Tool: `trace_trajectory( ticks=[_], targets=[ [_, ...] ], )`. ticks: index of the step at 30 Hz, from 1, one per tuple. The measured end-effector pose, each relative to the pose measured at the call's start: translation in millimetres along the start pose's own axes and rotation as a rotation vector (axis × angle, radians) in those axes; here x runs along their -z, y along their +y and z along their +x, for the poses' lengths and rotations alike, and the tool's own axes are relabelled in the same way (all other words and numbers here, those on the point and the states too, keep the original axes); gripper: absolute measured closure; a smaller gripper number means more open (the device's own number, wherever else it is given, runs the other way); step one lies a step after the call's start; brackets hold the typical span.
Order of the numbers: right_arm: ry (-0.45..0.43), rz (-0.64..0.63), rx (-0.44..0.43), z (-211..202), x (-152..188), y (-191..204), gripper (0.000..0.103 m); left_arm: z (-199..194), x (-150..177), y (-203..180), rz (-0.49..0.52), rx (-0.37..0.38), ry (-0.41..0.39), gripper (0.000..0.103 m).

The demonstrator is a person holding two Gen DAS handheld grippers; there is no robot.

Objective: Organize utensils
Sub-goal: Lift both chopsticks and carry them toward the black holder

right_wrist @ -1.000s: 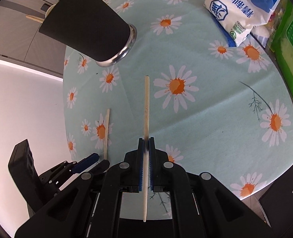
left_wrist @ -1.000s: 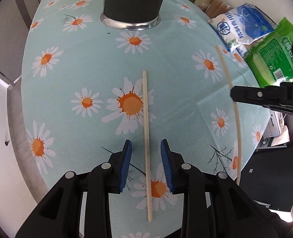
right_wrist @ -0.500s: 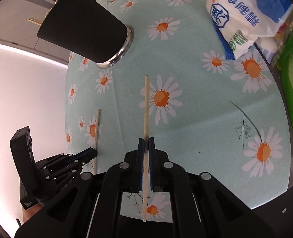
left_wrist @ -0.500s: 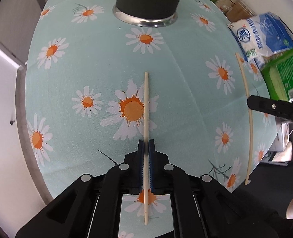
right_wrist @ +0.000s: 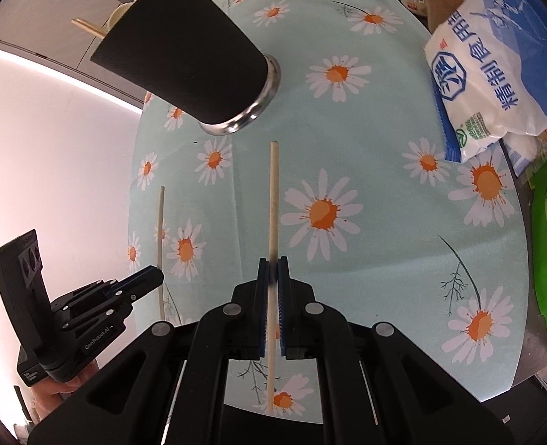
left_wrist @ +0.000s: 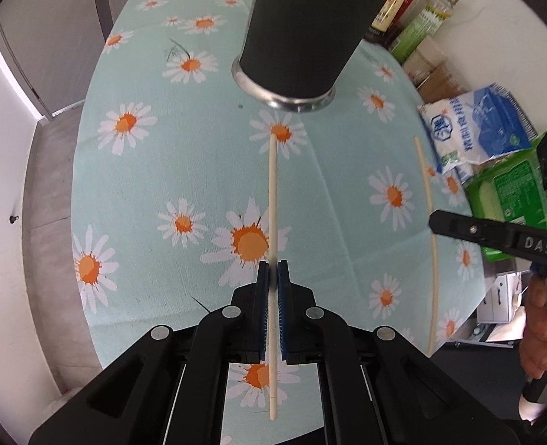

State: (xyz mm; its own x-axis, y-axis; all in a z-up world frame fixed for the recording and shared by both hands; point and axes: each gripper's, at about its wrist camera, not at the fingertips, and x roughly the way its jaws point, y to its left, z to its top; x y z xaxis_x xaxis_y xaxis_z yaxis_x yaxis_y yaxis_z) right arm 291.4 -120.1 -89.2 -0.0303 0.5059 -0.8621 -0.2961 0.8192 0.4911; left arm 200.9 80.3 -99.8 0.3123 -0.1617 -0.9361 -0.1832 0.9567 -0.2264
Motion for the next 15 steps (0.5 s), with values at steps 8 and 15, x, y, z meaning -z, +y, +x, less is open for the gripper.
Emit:
trace_trajectory(
  ticks=[8, 15],
  targets=[
    [-0.038, -0.063, -0.032, -7.7, 1.7, 39.9, 0.097, -37.2, -6.8, 13.9, -0.012, 0.087, -0.104, 0.099],
    [-0.112, -0.13, -0.054, -17.0, -5.1, 78.0, 0.097, -66.4, -19.2, 15.4, 0.009, 0.149, -0.195, 0.099]
  ],
)
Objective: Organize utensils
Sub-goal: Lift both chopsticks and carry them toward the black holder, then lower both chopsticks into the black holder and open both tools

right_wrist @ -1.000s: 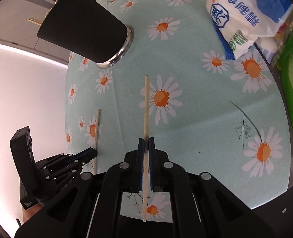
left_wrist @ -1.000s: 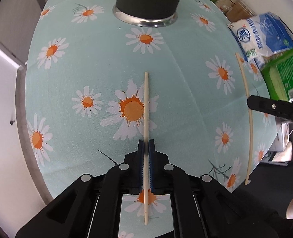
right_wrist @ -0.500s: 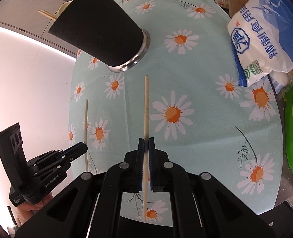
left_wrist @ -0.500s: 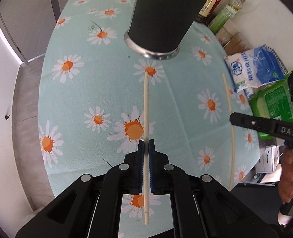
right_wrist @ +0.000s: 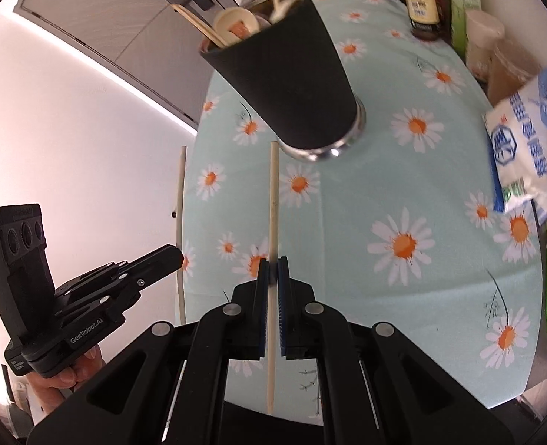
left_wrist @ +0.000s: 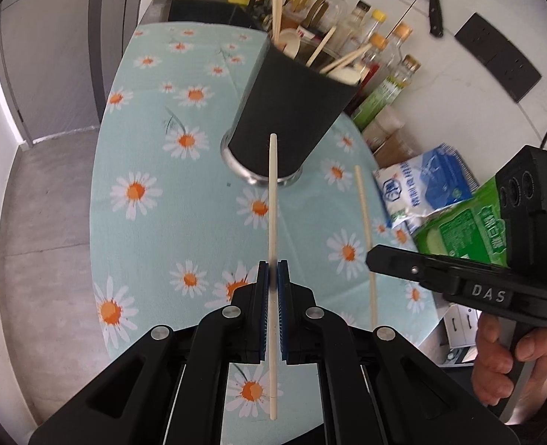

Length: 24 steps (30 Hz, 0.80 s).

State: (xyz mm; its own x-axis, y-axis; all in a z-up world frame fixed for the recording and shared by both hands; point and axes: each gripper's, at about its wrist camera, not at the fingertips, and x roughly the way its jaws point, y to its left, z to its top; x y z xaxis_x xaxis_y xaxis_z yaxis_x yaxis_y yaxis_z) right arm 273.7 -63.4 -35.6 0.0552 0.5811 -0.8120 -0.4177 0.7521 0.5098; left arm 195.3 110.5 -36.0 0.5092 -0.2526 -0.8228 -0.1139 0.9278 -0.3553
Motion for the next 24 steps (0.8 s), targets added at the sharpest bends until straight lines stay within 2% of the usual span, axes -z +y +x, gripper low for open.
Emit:
trace_trajectory(
  ticks=[9, 18, 24],
  targets=[
    [-0.165, -0.075, -0.03, -13.8, -28.6, 28.2, 0.097, -18.1, -31.6, -5.3, 0.049, 0.07, -0.104, 0.099],
    [-0.308, -0.098, -0.045, -32.6, -63.4, 29.9, 0.097, -25.6, -75.9, -13.0, 0.1, 0.13, -0.225, 0.099],
    [-0.383, -0.102, -0.045, -45.4, -92.7, 32.9, 0.097, -29.0, -109.8, -15.5, 0.097, 0.201, -0.294, 0.099]
  ],
)
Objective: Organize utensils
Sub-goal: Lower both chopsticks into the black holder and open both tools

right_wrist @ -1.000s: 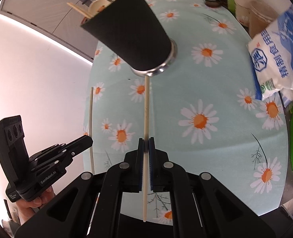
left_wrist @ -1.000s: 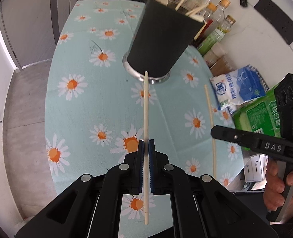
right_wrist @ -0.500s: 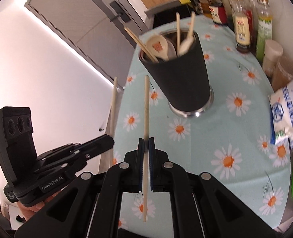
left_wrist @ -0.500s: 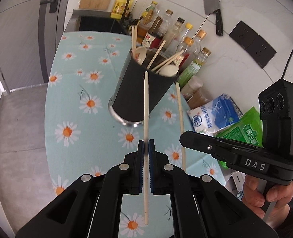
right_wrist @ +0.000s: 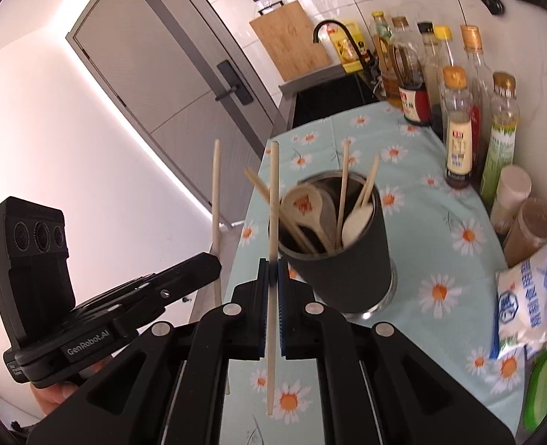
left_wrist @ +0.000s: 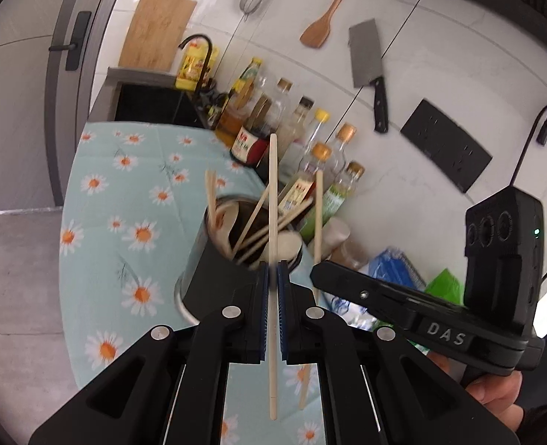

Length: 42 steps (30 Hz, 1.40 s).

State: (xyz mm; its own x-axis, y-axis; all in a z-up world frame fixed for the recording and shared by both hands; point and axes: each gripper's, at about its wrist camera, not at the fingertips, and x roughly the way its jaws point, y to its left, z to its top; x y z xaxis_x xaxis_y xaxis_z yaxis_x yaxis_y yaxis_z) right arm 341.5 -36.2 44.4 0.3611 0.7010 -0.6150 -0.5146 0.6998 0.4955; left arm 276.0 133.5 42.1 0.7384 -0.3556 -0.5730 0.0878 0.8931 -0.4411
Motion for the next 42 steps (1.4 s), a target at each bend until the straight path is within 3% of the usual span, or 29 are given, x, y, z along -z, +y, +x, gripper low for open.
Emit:
trace_trajectory(
  ticks=[12, 18, 22, 30, 42],
  targets=[
    [-0.24, -0.029, 0.021, -6.4, -61.6, -10.3, 0.097, 18.1, -63.1, -11.9, 0.106, 0.059, -0.168, 0.099],
    [-0.327, -0.035, 0.013, -6.8, -80.9, -17.6, 0.097, 19.5, -79.2, -16.2, 0.174, 0.066, -0.294, 0.099],
    [-0.37, -0.037, 0.014, -7.0, -85.7, -21.1, 0.097, 22.8, -81.9, -13.3, 0.185, 0.088, -0.334, 0.099],
    [-0.387, -0.046, 0.029, 1.9, -83.8, -25.9, 0.097, 36.6, -77.2, -6.2, 0.192, 0.109, -0.34, 0.099],
    [-0.348, -0.059, 0.067, 23.9, -65.4, -27.6, 0.097, 55.9, -64.6, 4.2, 0.196, 0.067, -0.296, 0.099]
  ],
)
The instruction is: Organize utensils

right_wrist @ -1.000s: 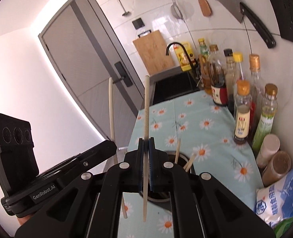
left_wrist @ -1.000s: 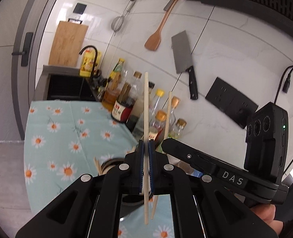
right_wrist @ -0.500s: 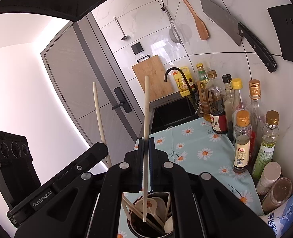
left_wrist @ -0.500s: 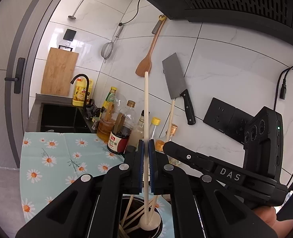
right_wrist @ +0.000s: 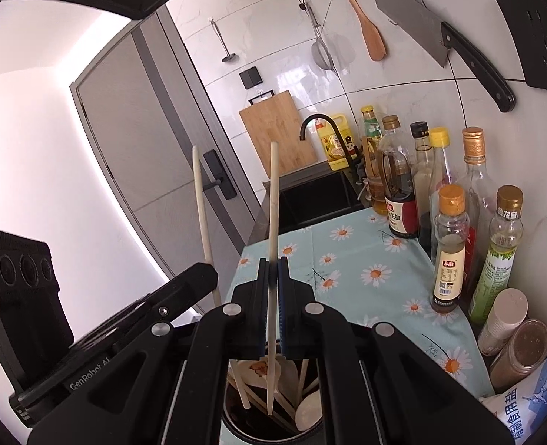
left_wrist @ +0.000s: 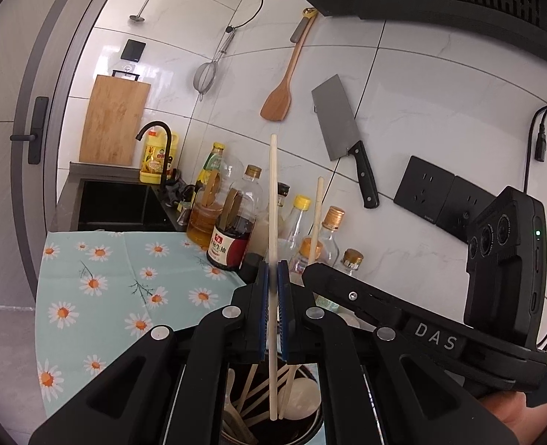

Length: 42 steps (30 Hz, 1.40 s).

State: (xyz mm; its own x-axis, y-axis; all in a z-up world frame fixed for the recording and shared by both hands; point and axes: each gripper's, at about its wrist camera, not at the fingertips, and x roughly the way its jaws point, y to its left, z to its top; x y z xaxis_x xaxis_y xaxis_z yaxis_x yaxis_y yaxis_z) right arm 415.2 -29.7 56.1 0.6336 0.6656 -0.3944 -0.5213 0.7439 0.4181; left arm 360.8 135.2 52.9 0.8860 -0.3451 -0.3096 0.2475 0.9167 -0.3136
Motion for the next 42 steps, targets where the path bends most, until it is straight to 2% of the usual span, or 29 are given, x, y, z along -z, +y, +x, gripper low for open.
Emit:
trace_trajectory(
  ticks=[4, 5, 6, 7, 9, 12, 21, 23, 25, 29, 30, 35, 38, 40, 42],
  targets=[
    [0.022, 0.017, 0.011, 2.8, 6.8, -2.4, 0.096, 3.5, 7.1, 3.2, -0.015, -0.02, 0.026, 0.097],
    [0.028, 0.017, 0.016, 2.8, 7.5, -2.6, 0.088, 5.0, 8.1, 4.6, -0.027, -0.039, 0.049, 0.097],
    [0.032, 0.018, 0.019, 2.8, 7.6, -3.1, 0.084, 5.2, 8.5, 5.5, -0.035, -0.047, 0.06, 0.091],
    [0.035, 0.024, 0.023, 1.6, 7.5, -3.5, 0.084, 4.2, 8.7, 6.6, -0.04, -0.051, 0.061, 0.077],
    [0.03, 0.035, 0.025, -2.6, 6.2, -5.0, 0.083, -0.6, 8.2, 8.5, -0.051, -0.057, 0.056, 0.07],
    [0.015, 0.04, 0.033, -10.7, 3.9, -5.9, 0.082, -7.4, 5.4, 9.9, -0.061, -0.058, 0.059, 0.07],
    [-0.017, 0.051, 0.027, -42.8, -1.1, -3.2, 0.068, -33.1, 0.0, -6.8, -0.029, -0.066, 0.042, 0.07],
    [-0.031, 0.042, 0.024, -54.6, -1.3, -1.1, 0.068, -40.5, 0.6, -13.4, -0.012, -0.069, 0.041, 0.07],
    [-0.04, 0.022, 0.024, -66.9, -0.3, 1.6, 0.06, -47.5, 2.2, -21.8, 0.014, -0.081, 0.042, 0.07],
    [-0.042, -0.01, 0.041, -88.8, 4.3, 3.6, 0.052, -63.6, 7.9, -40.7, 0.051, -0.101, 0.063, 0.07],
    [-0.045, -0.015, 0.056, -94.9, 6.1, 3.2, 0.048, -68.4, 9.5, -45.3, 0.054, -0.105, 0.07, 0.069],
    [-0.043, -0.022, 0.047, -121.2, 14.1, -3.1, 0.042, -92.3, 16.0, -69.1, 0.077, -0.151, 0.083, 0.062],
    [-0.035, -0.042, 0.033, -137.1, 19.6, -7.2, 0.036, -102.7, 21.3, -81.6, 0.09, -0.19, 0.093, 0.058],
    [-0.028, -0.06, 0.03, -149.0, 23.1, -9.2, 0.028, -108.1, 25.8, -89.2, 0.091, -0.21, 0.102, 0.054],
    [-0.024, -0.083, 0.028, -161.9, 26.2, -11.0, 0.028, -112.8, 31.8, -98.2, 0.089, -0.245, 0.113, 0.052]
  ],
)
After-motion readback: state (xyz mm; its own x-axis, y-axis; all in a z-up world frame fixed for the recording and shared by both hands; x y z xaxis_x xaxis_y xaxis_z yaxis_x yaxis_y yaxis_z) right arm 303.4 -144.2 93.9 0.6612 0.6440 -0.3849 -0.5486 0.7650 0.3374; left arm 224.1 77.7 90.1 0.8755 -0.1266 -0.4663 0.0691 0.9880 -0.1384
